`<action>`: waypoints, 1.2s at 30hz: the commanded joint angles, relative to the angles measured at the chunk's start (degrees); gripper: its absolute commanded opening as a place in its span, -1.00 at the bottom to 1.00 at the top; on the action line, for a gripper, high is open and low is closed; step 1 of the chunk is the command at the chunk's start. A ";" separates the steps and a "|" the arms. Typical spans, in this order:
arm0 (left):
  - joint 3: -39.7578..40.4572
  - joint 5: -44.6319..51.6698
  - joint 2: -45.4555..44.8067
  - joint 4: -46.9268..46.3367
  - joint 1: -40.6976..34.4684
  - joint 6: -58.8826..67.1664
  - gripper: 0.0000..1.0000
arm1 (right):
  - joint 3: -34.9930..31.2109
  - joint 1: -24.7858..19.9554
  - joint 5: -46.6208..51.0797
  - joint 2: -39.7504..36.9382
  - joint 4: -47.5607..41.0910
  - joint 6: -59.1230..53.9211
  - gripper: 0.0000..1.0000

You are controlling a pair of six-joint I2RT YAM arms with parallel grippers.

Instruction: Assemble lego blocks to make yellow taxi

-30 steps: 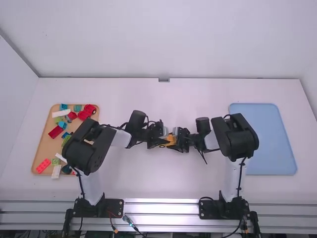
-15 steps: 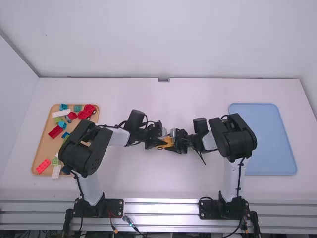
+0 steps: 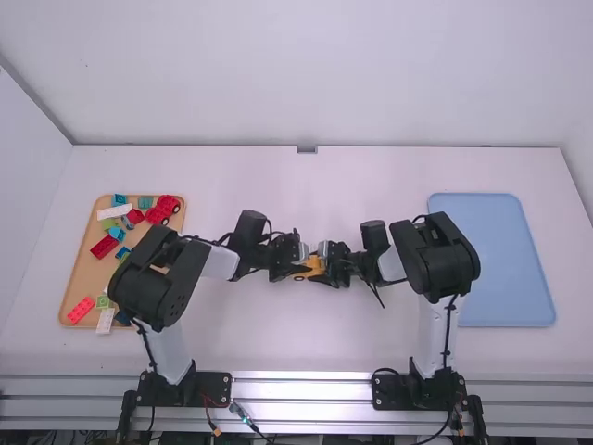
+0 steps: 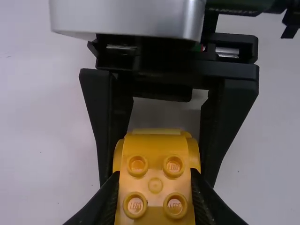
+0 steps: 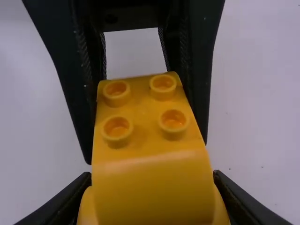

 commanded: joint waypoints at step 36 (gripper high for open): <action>-0.02 -7.65 5.77 -4.85 0.02 -0.68 -0.55 | 0.52 0.07 0.11 1.09 -0.02 0.37 0.01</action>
